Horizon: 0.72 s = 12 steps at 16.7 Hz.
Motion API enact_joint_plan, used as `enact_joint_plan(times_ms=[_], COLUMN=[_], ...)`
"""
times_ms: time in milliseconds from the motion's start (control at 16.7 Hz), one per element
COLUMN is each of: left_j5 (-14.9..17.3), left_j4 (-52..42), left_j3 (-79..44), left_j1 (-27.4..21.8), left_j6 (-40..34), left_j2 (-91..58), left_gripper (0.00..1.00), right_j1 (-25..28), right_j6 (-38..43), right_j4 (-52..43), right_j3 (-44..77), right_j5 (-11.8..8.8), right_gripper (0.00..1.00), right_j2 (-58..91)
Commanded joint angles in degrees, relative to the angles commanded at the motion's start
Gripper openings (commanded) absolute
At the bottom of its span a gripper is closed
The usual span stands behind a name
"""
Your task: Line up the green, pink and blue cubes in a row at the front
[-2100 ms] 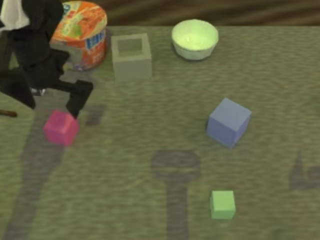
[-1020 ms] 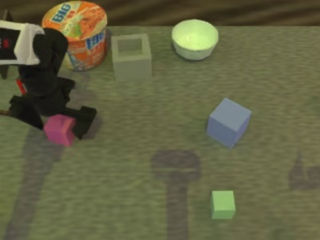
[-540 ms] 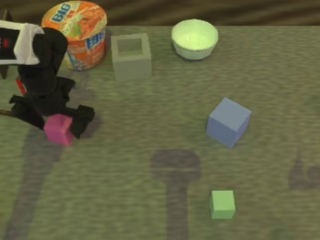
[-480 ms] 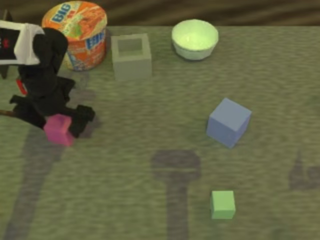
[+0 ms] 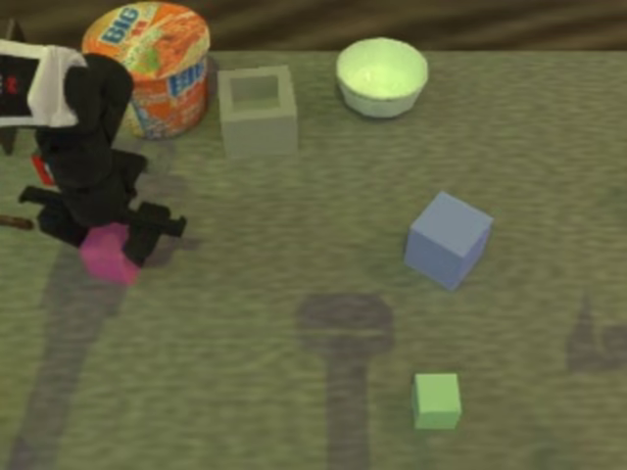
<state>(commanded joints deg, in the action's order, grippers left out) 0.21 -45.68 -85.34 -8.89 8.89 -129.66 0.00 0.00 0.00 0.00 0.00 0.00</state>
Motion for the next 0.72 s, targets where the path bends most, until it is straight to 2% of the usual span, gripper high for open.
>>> enact_joint_plan(times_ms=[480, 720], left_j5=[0.2, 0.2], left_j4=[-0.8, -7.1], left_j3=[-0.6, -4.0], left_j1=[-0.1, 0.2], left_j6=[0.0, 0.1], left_j2=[1.5, 3.9], left_gripper=[0.00, 0.00], right_j1=[0.0, 0.0], right_j6=[0.0, 0.0], right_j4=[0.0, 0.0], right_j3=[0.0, 0.0], right_j5=[0.0, 0.0], right_gripper=[1.00, 1.00], right_j2=[0.0, 0.0])
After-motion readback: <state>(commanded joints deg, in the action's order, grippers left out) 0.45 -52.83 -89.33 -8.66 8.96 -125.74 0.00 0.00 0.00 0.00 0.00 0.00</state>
